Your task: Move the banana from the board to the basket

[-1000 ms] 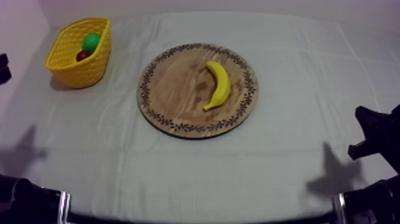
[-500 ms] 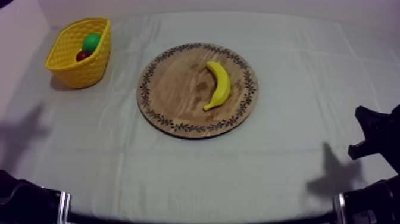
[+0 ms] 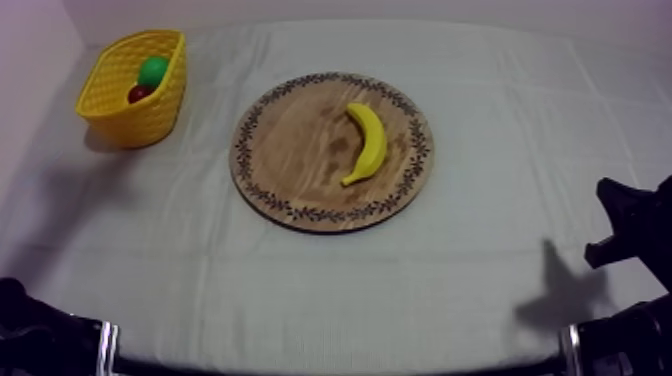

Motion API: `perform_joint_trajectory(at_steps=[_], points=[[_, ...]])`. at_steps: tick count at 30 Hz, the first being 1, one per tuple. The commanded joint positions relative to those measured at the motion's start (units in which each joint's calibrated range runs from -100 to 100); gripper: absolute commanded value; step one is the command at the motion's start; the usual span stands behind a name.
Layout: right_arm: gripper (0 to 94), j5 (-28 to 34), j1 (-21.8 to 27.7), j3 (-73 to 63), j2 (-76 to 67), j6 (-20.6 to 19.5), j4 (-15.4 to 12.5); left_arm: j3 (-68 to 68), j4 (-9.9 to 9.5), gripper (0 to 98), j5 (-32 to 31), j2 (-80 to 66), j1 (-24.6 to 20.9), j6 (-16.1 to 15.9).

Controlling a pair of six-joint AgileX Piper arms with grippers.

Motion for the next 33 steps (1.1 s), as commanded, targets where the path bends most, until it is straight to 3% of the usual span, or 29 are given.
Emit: perform_joint_trajectory(at_steps=[1,16,24,33], points=[[0.3,0.0,0.0,0.0,0.0,0.0,0.0,-4.1,-0.10,0.0,0.6,3.1,2.2,0.6],[0.3,0.0,0.0,0.0,0.0,0.0,0.0,-14.5,-1.12,0.0,4.2,19.5,10.4,7.0],[0.3,0.0,0.0,0.0,0.0,0.0,0.0,-16.5,-3.17,0.0,4.4,29.7,14.0,12.1],[0.3,0.0,0.0,0.0,0.0,0.0,0.0,-19.2,-4.99,0.0,1.5,38.3,15.1,15.9]])
